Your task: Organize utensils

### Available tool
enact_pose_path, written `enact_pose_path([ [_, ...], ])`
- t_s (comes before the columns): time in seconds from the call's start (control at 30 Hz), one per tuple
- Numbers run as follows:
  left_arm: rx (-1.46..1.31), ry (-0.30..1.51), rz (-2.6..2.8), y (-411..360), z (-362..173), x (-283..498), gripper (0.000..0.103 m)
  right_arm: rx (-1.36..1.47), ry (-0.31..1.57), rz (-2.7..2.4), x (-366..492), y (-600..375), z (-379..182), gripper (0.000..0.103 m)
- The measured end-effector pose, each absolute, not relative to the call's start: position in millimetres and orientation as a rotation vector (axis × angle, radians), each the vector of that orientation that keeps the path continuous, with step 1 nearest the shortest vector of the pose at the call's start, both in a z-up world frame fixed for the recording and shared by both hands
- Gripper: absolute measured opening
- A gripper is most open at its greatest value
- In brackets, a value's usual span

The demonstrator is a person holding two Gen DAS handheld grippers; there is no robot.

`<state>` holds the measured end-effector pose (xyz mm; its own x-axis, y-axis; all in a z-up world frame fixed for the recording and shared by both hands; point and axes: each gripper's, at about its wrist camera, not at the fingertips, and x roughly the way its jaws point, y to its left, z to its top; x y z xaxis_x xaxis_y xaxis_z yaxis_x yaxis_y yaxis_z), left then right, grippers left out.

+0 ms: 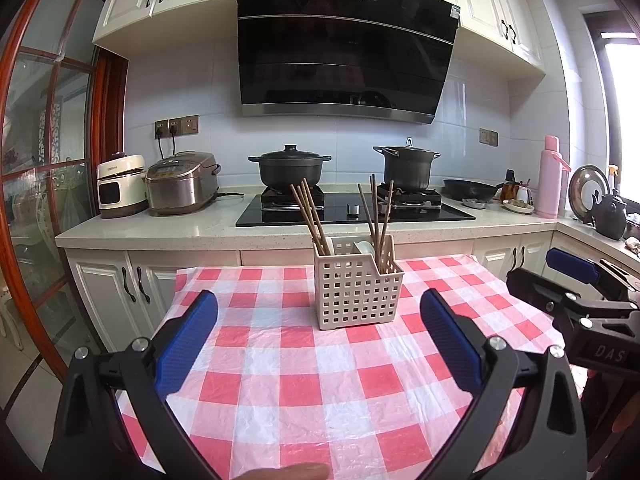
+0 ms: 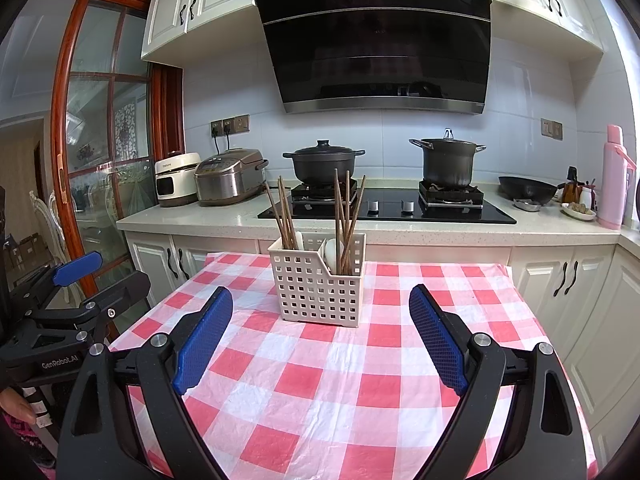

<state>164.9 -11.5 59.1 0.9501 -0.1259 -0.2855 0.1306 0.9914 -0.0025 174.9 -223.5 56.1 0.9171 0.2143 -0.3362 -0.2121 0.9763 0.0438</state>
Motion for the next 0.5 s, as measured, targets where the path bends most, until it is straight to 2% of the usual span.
enact_pose_path([
  [0.5,0.025,0.286,-0.118,-10.5,58.7,163.4,0.098,0.004,0.346,0.217,174.0,-223.0,56.0,0.084],
])
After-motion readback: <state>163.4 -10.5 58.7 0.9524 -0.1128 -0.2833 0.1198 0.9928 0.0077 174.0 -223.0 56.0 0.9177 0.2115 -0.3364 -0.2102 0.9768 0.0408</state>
